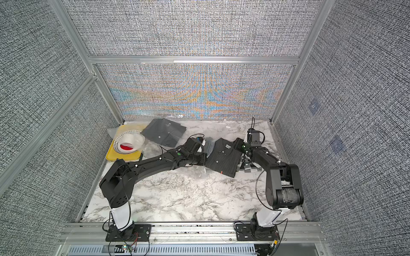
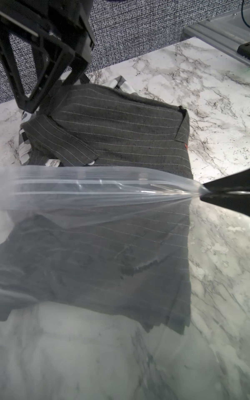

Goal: Place the folded shirt into the vacuum bag
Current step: Adjust the vacuum bag at the center of the board.

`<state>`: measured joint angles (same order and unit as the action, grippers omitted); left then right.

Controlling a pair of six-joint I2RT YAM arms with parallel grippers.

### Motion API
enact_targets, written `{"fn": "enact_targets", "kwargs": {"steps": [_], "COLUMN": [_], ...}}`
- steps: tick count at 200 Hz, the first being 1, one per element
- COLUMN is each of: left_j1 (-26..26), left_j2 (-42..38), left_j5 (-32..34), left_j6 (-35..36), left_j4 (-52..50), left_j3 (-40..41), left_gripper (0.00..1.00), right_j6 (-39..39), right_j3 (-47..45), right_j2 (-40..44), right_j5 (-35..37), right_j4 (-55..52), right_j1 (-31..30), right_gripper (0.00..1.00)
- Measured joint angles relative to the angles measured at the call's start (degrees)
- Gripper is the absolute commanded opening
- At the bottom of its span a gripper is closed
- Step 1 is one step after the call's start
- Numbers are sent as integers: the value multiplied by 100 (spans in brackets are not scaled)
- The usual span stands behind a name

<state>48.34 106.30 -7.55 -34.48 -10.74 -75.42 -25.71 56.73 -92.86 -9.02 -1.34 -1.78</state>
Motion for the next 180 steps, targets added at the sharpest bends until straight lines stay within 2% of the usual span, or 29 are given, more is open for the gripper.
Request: {"fn": "enact_targets", "kwargs": {"steps": [25, 46, 77, 102, 180], "left_j1": [-26, -81, -170, -245, -398], "left_j2": [0, 68, 363, 577, 730], "left_j5": [0, -33, -275, -422, -608], "left_j6": [0, 0, 13, 59, 107], "left_j4": [-22, -46, -144, -330, -520], "left_j3": [-39, -201, -643, -1021, -1325], "left_gripper": [0, 0, 0, 0, 0], "right_j6": [140, 389, 931, 1327, 2181], "right_j3": [57, 483, 1403, 1996, 3283], "right_j2": [254, 70, -831, -1683, -3180], "right_j5": [354, 173, -643, -1032, -1215], "right_j4": [-278, -308, -293, -463, -1093], "right_j1": [-11, -39, -160, -155, -393], "right_gripper": [82, 81, 80, 78, 78]}}
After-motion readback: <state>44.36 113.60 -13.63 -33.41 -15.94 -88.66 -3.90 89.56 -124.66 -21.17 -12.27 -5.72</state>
